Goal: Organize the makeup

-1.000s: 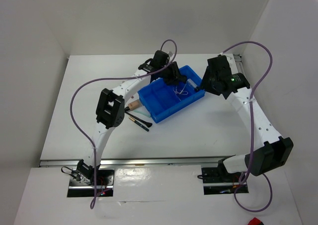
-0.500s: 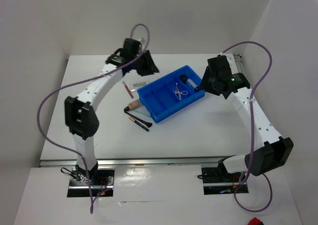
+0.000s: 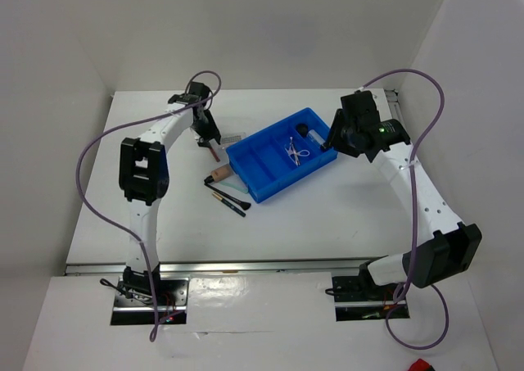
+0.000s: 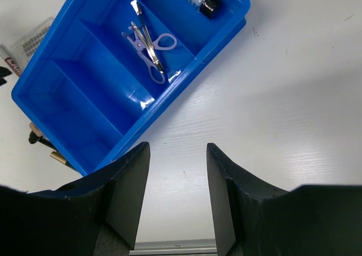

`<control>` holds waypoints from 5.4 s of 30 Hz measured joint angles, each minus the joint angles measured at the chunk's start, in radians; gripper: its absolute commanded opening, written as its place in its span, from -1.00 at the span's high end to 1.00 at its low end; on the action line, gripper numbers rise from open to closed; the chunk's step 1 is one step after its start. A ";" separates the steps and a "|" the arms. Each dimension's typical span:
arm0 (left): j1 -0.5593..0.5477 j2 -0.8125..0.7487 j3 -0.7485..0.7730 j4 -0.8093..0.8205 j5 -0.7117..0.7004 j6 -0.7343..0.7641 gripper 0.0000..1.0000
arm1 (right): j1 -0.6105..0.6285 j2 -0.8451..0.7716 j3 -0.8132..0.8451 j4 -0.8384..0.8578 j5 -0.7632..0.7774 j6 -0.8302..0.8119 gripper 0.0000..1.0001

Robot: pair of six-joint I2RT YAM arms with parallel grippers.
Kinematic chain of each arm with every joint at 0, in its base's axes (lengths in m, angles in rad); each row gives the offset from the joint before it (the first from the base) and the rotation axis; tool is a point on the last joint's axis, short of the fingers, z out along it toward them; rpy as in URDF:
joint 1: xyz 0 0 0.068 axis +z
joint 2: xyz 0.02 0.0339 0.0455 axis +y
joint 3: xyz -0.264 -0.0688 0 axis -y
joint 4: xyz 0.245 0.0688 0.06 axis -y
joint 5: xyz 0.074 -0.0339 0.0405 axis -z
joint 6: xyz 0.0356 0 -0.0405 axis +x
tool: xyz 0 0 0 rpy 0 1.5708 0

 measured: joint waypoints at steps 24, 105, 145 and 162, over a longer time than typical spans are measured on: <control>0.010 0.170 0.103 -0.034 -0.128 -0.001 0.36 | 0.000 0.027 0.033 -0.008 0.026 0.011 -0.05; -0.172 -0.622 -0.551 -0.046 -0.254 0.191 -0.45 | 0.116 0.016 0.015 -0.021 0.037 0.031 -0.21; 0.192 -1.102 -0.447 -0.402 -0.202 -0.033 -0.74 | 0.719 1.098 0.830 -0.006 0.239 0.665 -0.51; 0.182 -1.106 -0.431 -0.422 -0.258 -0.057 -0.74 | 0.686 1.169 0.896 0.026 0.336 0.584 -0.51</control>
